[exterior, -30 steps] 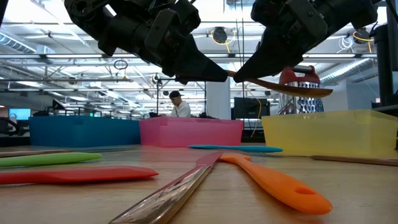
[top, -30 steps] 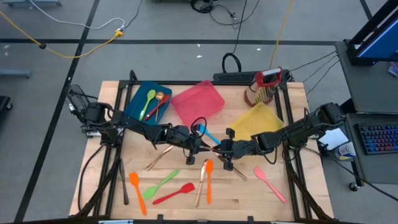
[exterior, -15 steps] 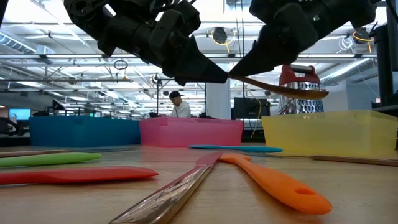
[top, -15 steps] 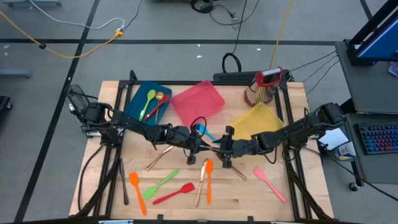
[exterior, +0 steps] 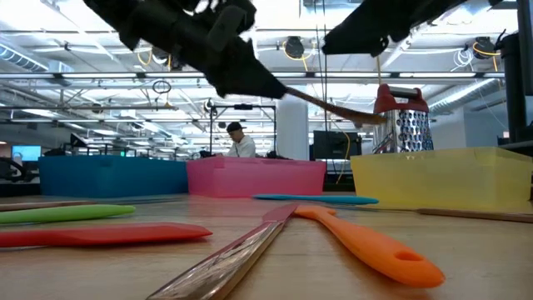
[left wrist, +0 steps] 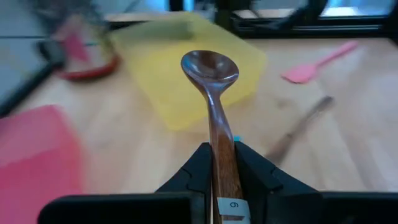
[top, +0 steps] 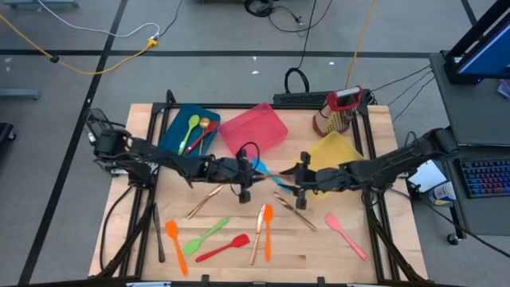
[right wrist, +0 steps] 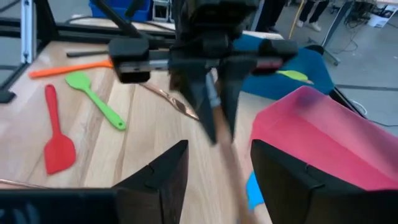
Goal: Pick & Place Kitchen Items
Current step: Put the wooden spoon into the blue bin
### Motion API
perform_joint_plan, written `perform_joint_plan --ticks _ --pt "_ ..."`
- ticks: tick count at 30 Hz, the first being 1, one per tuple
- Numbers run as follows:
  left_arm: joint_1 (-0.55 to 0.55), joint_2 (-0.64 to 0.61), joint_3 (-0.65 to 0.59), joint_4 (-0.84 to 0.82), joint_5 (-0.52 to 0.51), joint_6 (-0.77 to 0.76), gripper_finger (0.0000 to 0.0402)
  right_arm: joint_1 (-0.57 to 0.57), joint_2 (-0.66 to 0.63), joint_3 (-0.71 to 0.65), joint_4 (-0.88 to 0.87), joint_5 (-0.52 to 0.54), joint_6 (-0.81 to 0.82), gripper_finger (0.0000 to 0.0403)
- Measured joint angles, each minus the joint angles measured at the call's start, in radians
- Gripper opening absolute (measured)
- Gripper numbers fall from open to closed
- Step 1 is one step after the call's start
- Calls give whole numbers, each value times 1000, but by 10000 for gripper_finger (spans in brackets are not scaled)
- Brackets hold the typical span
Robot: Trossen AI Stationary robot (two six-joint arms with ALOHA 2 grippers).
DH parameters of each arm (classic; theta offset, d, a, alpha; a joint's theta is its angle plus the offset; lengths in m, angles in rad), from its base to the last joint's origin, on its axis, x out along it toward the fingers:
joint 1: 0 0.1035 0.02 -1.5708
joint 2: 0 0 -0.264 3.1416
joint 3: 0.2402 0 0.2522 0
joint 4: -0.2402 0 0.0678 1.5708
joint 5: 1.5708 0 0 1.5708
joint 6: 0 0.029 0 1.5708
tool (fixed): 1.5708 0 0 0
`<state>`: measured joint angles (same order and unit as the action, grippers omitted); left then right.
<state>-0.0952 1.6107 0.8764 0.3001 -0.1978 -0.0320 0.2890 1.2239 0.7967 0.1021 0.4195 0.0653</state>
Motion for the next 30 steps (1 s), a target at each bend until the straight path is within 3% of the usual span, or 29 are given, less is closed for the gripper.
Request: perform_joint_plan --ticks 6,18,24,30 --pt "0 -144 0 -226 -222 -89 45 0 -64 0 -82 -1 1 165" --pt "0 -347 1 -605 -558 -273 45 0 -72 -1 -138 -1 1 161" --pt "9 -428 0 -865 -667 -443 45 0 -72 -1 -135 -1 27 160" --pt "37 -487 0 -1179 -701 -677 45 0 -72 -1 -130 -1 28 160"
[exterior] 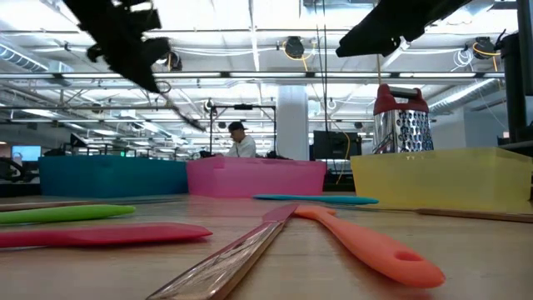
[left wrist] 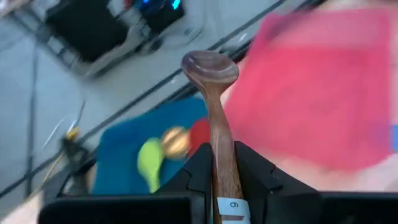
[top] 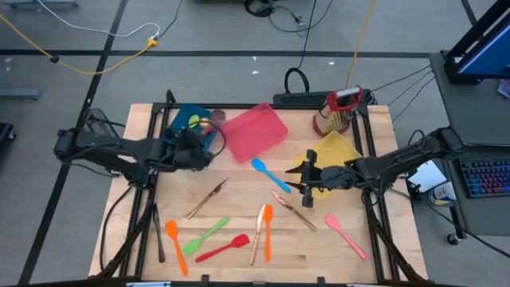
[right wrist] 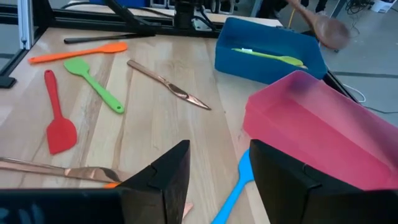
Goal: Pick & Place Kitchen Items
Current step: Put the wooden spoon into the blue bin
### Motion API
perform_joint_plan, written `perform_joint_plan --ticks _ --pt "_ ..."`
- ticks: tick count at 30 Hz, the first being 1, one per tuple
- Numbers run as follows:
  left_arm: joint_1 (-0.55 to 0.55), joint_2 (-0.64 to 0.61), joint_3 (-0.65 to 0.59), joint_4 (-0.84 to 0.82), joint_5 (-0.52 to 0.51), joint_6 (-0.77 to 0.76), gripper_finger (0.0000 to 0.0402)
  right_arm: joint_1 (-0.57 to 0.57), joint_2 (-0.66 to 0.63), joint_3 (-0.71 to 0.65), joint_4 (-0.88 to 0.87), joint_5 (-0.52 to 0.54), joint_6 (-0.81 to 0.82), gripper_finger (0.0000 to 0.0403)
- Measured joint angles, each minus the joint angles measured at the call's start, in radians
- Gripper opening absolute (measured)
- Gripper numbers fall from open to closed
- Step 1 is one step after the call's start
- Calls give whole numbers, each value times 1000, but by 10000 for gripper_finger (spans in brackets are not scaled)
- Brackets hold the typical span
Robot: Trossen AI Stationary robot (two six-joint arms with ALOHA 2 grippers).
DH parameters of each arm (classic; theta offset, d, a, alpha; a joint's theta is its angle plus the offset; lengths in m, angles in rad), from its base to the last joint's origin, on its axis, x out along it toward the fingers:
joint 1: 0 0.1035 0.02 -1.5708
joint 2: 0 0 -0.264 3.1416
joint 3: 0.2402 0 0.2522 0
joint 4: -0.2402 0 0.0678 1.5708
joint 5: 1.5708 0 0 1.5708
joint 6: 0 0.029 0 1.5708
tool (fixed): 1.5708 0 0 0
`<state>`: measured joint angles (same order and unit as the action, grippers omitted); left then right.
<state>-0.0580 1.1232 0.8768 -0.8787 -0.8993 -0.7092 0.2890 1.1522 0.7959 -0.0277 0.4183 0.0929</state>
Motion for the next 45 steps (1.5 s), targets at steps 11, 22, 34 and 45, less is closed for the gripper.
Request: perform_joint_plan --ticks 11,22,34,45 --pt "64 -1 -70 -216 78 -196 45 0 0 0 1 2 0 160" --pt "213 -79 -252 39 191 -41 45 0 0 0 1 1 0 160" --pt "450 -182 -393 419 446 277 45 -1 0 0 1 0 0 160" --pt "540 -182 -529 583 519 339 64 -1 0 0 1 0 0 160"
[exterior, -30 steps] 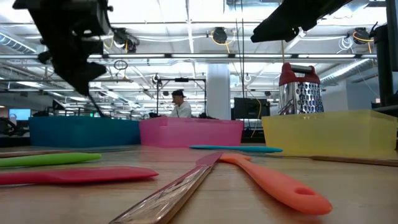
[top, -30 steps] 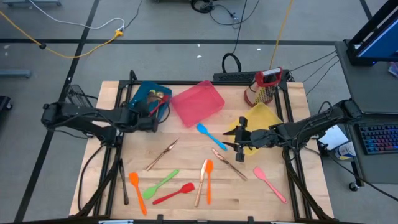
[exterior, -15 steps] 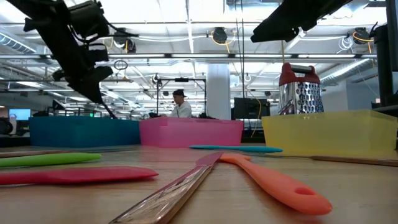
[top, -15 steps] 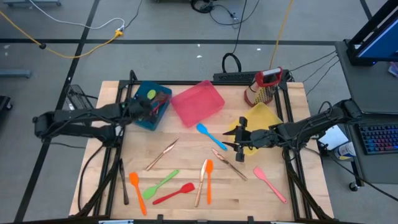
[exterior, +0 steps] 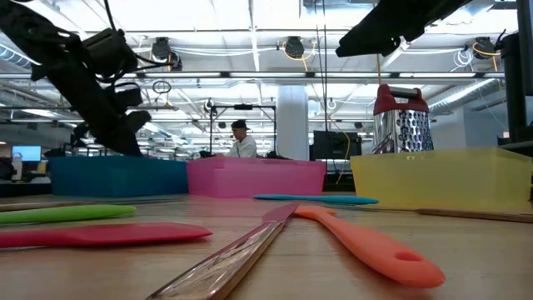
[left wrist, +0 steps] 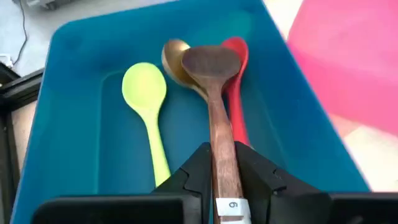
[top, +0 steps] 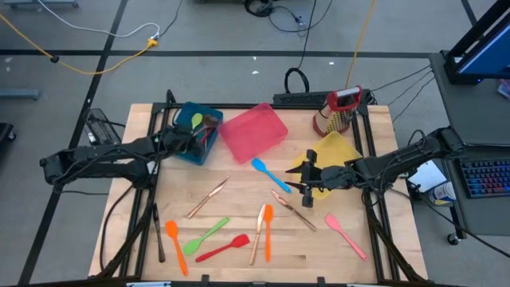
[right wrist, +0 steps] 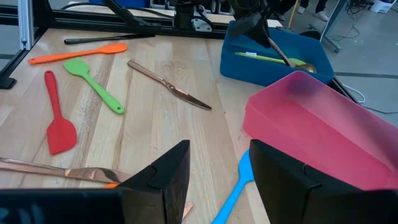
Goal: Pick & Place Kitchen Items
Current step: Put the wooden spoon into the blue bin, then put the left gold knife into the pink bin
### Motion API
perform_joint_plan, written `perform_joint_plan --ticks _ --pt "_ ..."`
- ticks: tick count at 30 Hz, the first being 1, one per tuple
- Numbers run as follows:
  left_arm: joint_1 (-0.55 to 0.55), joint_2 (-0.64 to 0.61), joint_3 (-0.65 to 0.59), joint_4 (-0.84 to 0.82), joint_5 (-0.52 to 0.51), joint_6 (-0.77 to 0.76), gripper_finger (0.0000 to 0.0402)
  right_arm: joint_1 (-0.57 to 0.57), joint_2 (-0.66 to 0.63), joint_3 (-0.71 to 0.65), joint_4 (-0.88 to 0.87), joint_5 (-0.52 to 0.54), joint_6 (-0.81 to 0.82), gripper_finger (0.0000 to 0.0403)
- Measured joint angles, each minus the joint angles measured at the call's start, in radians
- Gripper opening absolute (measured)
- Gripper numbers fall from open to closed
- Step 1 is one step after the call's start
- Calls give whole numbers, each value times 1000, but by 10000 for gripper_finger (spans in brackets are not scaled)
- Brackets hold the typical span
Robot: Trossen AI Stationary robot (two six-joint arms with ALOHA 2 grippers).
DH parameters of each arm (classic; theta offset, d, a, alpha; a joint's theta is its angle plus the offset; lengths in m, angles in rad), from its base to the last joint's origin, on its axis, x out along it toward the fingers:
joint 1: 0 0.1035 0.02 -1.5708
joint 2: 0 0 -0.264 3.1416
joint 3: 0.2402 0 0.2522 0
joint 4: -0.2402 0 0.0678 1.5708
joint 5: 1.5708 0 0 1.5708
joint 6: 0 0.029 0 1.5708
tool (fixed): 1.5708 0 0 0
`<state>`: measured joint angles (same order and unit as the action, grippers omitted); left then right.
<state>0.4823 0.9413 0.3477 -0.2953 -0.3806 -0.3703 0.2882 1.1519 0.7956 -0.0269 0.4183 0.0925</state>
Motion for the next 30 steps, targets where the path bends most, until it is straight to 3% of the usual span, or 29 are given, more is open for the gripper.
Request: perform_joint_plan --ticks 9,19,30 --pt "40 4 -6 -100 10 -7 100 0 0 0 0 0 0 160" --pt "47 3 -3 -34 11 -9 103 0 0 0 0 -1 0 160" --pt "31 -40 46 38 93 -24 100 0 0 0 0 -1 0 160"
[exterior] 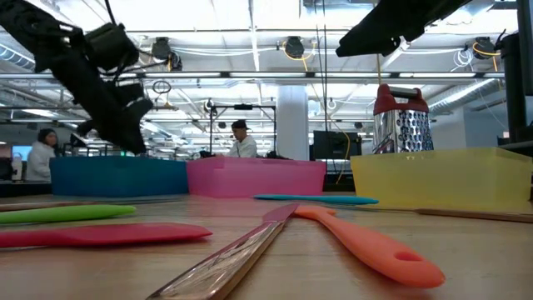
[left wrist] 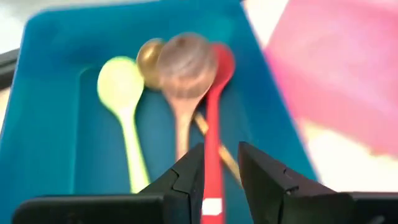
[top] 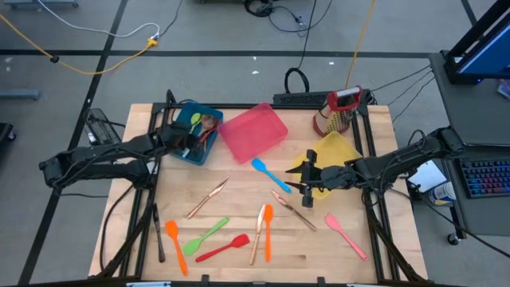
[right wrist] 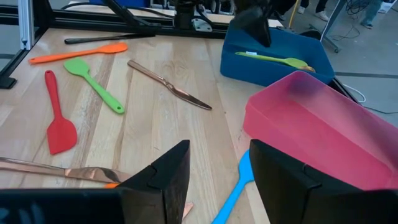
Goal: Pick & Place Kitchen Items
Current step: Put the left gold knife into the pink bin
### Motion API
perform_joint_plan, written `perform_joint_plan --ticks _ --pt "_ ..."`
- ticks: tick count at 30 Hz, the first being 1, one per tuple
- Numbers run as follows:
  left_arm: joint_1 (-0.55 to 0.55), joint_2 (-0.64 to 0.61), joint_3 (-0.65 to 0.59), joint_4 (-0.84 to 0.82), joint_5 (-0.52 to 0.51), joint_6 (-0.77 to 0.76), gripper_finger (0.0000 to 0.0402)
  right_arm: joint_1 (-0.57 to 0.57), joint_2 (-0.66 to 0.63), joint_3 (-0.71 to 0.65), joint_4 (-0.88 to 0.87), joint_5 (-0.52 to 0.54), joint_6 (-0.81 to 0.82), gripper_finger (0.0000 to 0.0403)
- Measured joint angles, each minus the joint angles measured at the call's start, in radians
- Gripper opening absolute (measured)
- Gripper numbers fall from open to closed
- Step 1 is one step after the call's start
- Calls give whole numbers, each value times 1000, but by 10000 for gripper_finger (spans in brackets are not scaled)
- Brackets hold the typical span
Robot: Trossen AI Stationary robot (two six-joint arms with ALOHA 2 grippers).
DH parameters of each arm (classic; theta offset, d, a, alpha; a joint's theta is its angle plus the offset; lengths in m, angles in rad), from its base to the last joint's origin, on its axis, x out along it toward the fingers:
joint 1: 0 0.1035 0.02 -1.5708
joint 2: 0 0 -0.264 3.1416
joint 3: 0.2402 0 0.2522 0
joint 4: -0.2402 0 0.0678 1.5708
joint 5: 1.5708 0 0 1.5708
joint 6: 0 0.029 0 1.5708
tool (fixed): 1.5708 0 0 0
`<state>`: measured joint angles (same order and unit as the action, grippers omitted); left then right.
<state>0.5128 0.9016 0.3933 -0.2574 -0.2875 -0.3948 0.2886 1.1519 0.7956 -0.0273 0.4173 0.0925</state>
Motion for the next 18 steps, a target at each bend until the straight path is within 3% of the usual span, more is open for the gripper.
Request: perform_joint_plan --ticks 8,15,18 --pt "-123 -41 78 10 73 -11 54 0 0 0 0 0 0 160" --pt "-312 -40 88 133 89 -66 7 0 0 0 -1 0 -7 160" --pt "-406 -36 88 185 72 -95 6 0 0 0 -1 0 -7 160"
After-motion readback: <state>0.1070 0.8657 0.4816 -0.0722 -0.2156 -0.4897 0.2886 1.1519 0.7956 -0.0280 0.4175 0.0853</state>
